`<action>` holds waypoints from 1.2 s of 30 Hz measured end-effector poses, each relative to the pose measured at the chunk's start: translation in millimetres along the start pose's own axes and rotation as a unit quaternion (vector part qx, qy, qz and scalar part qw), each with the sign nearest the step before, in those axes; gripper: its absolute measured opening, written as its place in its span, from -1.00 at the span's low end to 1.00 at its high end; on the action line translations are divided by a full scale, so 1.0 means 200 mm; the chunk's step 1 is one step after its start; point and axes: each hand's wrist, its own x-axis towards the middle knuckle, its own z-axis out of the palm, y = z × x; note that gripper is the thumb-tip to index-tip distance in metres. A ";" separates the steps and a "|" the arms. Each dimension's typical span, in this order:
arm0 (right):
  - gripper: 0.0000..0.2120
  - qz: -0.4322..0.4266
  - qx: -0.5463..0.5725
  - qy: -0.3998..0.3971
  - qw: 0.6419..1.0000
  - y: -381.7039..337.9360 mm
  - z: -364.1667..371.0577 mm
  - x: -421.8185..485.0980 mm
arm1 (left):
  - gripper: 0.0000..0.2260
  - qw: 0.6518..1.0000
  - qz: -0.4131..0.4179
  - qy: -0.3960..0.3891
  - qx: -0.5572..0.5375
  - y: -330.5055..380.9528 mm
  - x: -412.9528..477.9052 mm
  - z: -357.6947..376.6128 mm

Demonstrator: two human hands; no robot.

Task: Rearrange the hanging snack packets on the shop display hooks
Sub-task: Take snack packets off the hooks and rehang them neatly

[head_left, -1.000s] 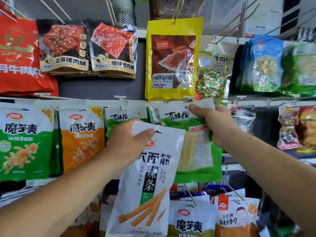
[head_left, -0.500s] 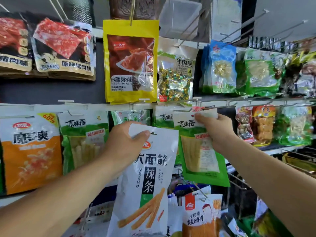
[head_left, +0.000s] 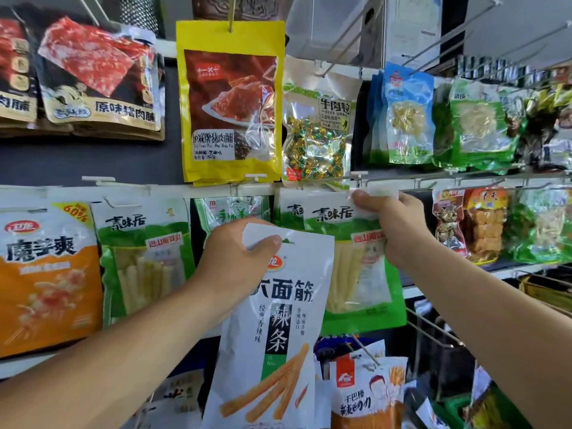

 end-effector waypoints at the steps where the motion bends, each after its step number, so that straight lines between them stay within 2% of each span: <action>1: -0.81 0.001 0.010 0.001 1.000 0.00 0.00 0.00 | -0.85 1.000 -0.001 0.001 -0.004 0.00 0.00 0.00; 4: -0.78 0.000 0.031 0.000 1.000 -0.01 0.02 0.00 | -0.84 1.000 -0.006 0.000 -0.016 -0.02 0.00 -0.01; 12: -0.74 -0.005 -0.012 0.031 0.999 -0.05 0.06 0.02 | -0.93 0.999 -0.018 0.005 -0.034 -0.03 -0.01 -0.03; 19: -0.79 0.012 -0.018 -0.016 1.000 -0.04 0.02 0.02 | -0.93 0.999 -0.023 0.013 -0.028 -0.04 -0.01 -0.05; 24: -0.82 -0.004 -0.094 -0.020 0.995 0.02 0.02 0.05 | -0.94 1.000 -0.017 0.008 -0.015 -0.03 -0.01 -0.04; 27: -0.77 -0.025 -0.137 0.007 0.990 0.07 0.05 0.08 | -0.94 1.000 -0.020 0.013 -0.014 -0.03 0.00 -0.03; 29: -0.63 -0.066 -0.217 0.054 0.972 0.10 0.06 0.11 | -0.94 0.999 -0.022 0.021 -0.019 -0.03 -0.01 -0.05; 30: -0.56 -0.097 -0.283 0.094 0.949 0.11 0.07 0.11 | -0.93 0.999 -0.024 0.027 -0.022 -0.04 -0.02 -0.06; 32: -0.56 -0.174 -0.399 0.155 0.887 0.14 0.08 0.07 | -0.94 0.998 -0.031 0.045 -0.034 -0.05 -0.04 -0.10; 33: -0.61 -0.211 -0.431 0.147 0.865 0.17 0.09 0.03 | -0.95 0.997 -0.030 0.058 -0.033 -0.06 -0.05 -0.14; 34: -0.66 -0.224 -0.446 0.112 0.859 0.21 0.11 0.00 | -0.97 0.997 -0.026 0.072 -0.028 -0.06 -0.06 -0.17; 36: -0.75 -0.178 -0.416 -0.001 0.892 0.29 0.15 -0.04 | -0.99 0.994 -0.023 0.101 -0.023 -0.04 -0.07 -0.24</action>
